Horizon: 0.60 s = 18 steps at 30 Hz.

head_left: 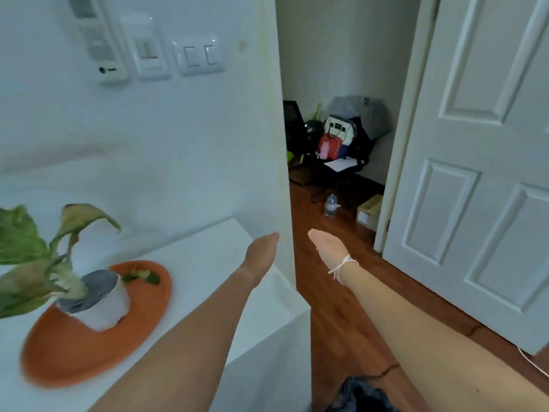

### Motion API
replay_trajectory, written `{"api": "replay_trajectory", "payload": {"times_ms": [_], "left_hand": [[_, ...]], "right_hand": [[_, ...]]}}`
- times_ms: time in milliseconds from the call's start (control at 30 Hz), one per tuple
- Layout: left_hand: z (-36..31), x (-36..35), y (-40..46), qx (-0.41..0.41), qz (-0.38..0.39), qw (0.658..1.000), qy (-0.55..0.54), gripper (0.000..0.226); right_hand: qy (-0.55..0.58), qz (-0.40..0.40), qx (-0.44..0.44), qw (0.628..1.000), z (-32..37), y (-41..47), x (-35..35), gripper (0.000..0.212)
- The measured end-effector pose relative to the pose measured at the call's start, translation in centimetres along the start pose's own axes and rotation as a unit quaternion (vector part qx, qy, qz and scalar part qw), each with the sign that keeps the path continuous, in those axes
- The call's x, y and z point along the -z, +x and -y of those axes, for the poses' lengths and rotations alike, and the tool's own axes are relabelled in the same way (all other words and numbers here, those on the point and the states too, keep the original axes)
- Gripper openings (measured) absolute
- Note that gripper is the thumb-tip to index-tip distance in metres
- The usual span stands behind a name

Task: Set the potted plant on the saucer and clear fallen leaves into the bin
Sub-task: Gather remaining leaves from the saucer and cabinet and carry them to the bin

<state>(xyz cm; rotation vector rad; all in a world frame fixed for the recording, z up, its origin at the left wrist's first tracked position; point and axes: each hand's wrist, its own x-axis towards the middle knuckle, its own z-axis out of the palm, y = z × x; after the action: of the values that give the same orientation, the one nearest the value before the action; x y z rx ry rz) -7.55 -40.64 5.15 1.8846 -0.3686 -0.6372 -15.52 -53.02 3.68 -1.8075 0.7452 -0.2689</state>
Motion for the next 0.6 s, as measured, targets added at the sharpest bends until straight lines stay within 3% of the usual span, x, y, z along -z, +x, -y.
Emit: {"api": "replay_trajectory", "payload": {"times_ms": [100,300,467,600], "left_hand": [[2.4,5.6,-3.7,0.023,-0.040,0.999,-0.027,0.032],[8.2,14.0,-11.3,0.057,-0.100,0.992,-0.046,0.046],[12.1,19.1,-16.7,0.038,-0.144,0.987,-0.055,0.024],[14.0,22.1,-19.7,0.039,-0.182,0.980,-0.074,0.022]], "right_hand": [[-0.026,0.038,0.034,0.998,2.5,-1.9,-5.0,0.044],[-0.043,0.114,0.078,0.990,4.5,-8.9,-15.1,0.047],[-0.045,0.161,0.086,0.982,5.3,-13.8,-20.3,0.049],[-0.049,0.179,0.096,0.978,5.9,-16.1,-23.0,0.048]]}}
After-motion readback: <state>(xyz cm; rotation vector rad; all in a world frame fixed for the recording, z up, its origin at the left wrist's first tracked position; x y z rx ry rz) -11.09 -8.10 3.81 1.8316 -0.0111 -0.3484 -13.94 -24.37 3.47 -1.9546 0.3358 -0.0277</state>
